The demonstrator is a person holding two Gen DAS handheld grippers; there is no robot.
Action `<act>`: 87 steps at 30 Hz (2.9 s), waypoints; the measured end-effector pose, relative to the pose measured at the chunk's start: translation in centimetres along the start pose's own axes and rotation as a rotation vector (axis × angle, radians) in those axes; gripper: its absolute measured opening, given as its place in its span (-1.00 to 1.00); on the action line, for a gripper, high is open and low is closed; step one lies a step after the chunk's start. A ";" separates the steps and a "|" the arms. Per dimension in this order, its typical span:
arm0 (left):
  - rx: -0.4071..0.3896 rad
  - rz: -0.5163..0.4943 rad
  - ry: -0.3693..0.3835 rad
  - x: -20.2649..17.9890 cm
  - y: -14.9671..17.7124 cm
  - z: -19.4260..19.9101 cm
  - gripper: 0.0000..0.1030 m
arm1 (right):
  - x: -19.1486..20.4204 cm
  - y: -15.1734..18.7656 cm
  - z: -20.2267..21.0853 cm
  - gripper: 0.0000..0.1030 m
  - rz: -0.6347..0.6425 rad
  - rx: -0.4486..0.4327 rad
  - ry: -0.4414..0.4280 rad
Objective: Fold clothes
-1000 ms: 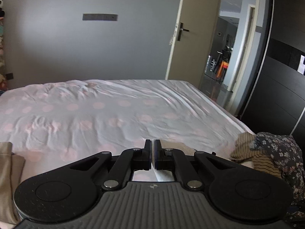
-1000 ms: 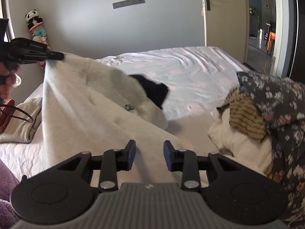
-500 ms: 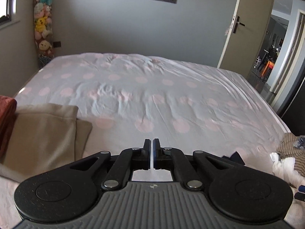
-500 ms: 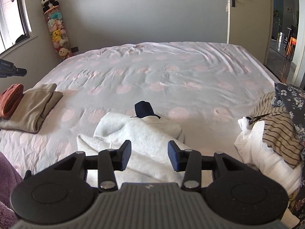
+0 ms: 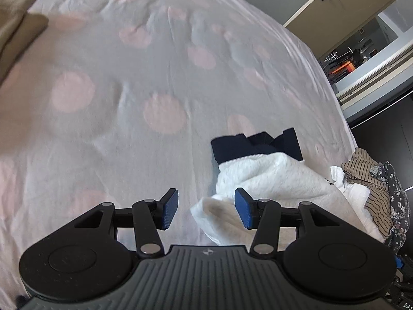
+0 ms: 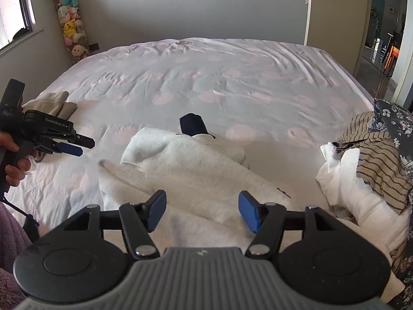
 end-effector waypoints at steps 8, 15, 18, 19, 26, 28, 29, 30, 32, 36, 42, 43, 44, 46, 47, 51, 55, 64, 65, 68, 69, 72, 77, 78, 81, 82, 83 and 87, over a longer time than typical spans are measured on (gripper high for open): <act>0.090 0.060 0.006 -0.4 2.3 -4.2 -0.09 | -3.9 -0.6 -4.4 0.57 0.046 0.109 0.029; 0.078 0.081 0.039 -1.4 2.0 -5.1 -0.78 | -3.1 -0.8 -10.4 -0.56 0.066 0.236 -0.086; 0.035 0.045 0.028 -2.2 1.2 -4.4 -0.90 | -1.9 -1.4 -10.6 -0.89 0.117 0.218 -0.088; 0.012 0.031 0.026 -2.6 0.7 -4.0 -0.90 | -1.8 -1.8 -10.3 -0.91 0.138 0.192 -0.072; -0.254 -0.042 0.051 -7.3 -5.0 2.6 -0.92 | -0.8 -7.9 -7.0 -0.93 0.137 -0.008 -0.014; -0.352 -0.057 0.050 -8.4 -7.0 5.6 -0.92 | 0.0 -10.2 -5.9 -0.93 0.139 -0.073 -0.010; -0.402 -0.064 0.047 -8.9 -7.9 7.1 -0.93 | 0.5 -11.4 -5.3 -0.93 0.140 -0.109 -0.011; -0.452 -0.071 0.044 -9.4 -8.9 8.6 -0.93 | 1.1 -12.8 -4.6 -0.93 0.145 -0.148 -0.013; -0.532 -0.060 0.057 -9.7 -10.8 11.7 -0.93 | 3.2 -15.7 -2.8 -0.93 0.168 -0.232 -0.026; -0.692 -0.065 0.038 -9.1 -14.1 18.4 -0.93 | 8.3 -20.1 0.5 -0.94 0.219 -0.359 -0.088; -0.691 -0.068 -0.080 -3.1 -14.5 21.7 -0.93 | 17.0 -17.8 -0.7 -0.94 0.262 -0.270 -0.274; -0.663 -0.066 -0.114 -1.6 -14.0 21.1 -0.93 | 18.4 -16.3 -1.7 -0.94 0.258 -0.231 -0.310; -0.629 -0.063 -0.149 0.1 -13.4 20.2 -0.93 | 19.8 -14.9 -2.7 -0.94 0.256 -0.195 -0.342; -0.547 -0.043 -0.215 3.8 -11.8 18.4 -0.93 | 22.4 -12.0 -4.5 -0.94 0.255 -0.134 -0.395; -0.506 -0.033 -0.246 5.6 -10.9 17.5 -0.93 | 23.8 -10.6 -5.4 -0.94 0.252 -0.102 -0.422; -0.364 -0.009 -0.360 12.0 -7.1 14.8 -0.93 | 27.5 -5.5 -8.0 -0.93 0.269 0.006 -0.470; -0.281 -0.004 -0.421 16.2 -4.4 13.3 -0.92 | 28.2 -1.9 -10.0 -0.91 0.250 0.115 -0.475; -0.156 -0.001 -0.401 18.0 -2.5 12.6 -0.72 | 24.5 -0.4 -10.2 -0.50 0.152 0.176 -0.466; -0.158 0.000 -0.399 18.0 -2.6 12.9 -0.65 | 24.0 -0.6 -9.8 -0.40 0.153 0.163 -0.461; -0.194 -0.017 -0.401 17.6 -3.3 14.5 -0.34 | 22.4 -1.8 -9.0 -0.36 0.152 0.128 -0.450; -0.210 -0.021 -0.400 17.4 -3.7 14.9 -0.15 | 21.8 -2.4 -8.7 -0.36 0.152 0.115 -0.444; -0.243 -0.030 -0.393 17.0 -5.0 15.4 -0.06 | 19.5 -4.3 -8.7 -0.32 0.157 0.078 -0.408; -0.204 0.045 -0.434 19.2 -5.5 12.2 -0.06 | 14.7 -7.7 -11.2 -0.29 0.152 0.051 -0.279; -0.183 0.065 -0.432 19.8 -5.0 11.4 -0.06 | 13.7 -8.3 -11.9 -0.29 0.144 0.048 -0.257; -0.124 0.101 -0.417 21.0 -3.7 9.4 -0.06 | 10.5 -10.2 -14.1 -0.13 0.142 0.043 -0.172; -0.105 0.107 -0.414 21.2 -3.3 8.8 -0.06 | 9.8 -10.6 -15.0 -0.07 0.156 0.046 -0.146; -0.086 0.112 -0.412 21.4 -2.9 8.4 -0.06 | 9.2 -10.9 -16.0 0.03 0.176 0.052 -0.117; -0.042 0.161 -0.378 21.7 -2.0 7.6 -0.06 | 8.0 -11.2 -19.7 0.07 0.254 0.088 -0.060</act>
Point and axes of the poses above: each gripper's, at about its wrist camera, not at the fingertips, and z roughly against the way its jaws point, x to its left, y to its underside, the point moved 8 cm from there along -z, roughly the way its jaws point, and after that the axes turned 2 degrees about -x, right-handed, at the moved point
